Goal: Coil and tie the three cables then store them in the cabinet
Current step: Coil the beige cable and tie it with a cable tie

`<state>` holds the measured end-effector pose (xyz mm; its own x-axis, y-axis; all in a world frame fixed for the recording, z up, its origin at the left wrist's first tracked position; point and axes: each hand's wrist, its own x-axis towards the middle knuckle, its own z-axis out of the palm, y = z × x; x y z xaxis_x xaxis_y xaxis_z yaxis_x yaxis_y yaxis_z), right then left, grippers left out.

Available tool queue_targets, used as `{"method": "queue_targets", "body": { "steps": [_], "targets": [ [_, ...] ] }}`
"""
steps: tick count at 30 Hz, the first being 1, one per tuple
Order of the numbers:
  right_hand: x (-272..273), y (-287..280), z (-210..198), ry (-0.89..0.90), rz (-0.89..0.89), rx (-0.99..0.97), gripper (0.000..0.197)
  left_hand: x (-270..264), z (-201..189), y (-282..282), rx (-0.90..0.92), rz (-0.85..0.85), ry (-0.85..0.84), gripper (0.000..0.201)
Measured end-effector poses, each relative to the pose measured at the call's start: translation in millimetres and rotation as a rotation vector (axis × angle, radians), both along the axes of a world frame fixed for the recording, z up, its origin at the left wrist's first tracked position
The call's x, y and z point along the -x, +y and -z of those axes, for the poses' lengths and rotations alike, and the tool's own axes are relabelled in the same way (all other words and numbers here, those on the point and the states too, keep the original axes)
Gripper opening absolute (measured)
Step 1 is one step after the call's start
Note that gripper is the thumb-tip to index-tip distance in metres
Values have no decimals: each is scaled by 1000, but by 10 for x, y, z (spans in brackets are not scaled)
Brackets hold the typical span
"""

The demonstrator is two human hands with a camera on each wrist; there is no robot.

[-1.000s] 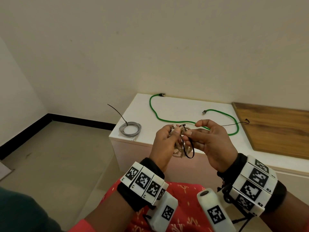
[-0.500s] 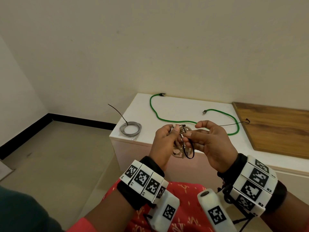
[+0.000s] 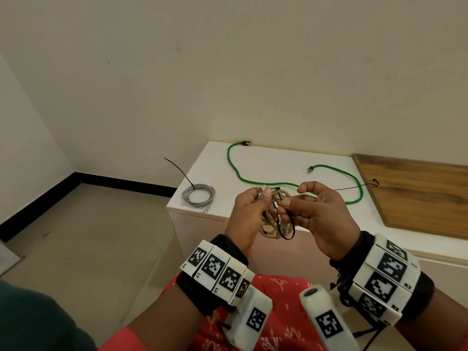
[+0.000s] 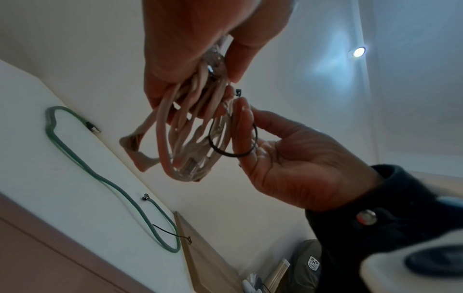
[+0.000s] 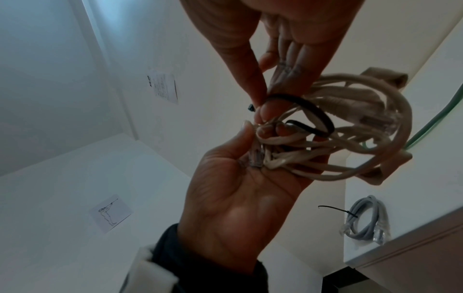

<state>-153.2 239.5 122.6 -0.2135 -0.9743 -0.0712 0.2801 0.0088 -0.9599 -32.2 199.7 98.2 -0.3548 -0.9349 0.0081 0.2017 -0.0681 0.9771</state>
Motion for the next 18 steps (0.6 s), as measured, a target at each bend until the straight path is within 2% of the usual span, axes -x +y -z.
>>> {"method": "queue_targets", "body": {
  "steps": [18],
  "targets": [
    [3, 1, 1, -14, 17, 27, 29, 12, 35, 5, 19, 0, -14, 24]
  ]
}}
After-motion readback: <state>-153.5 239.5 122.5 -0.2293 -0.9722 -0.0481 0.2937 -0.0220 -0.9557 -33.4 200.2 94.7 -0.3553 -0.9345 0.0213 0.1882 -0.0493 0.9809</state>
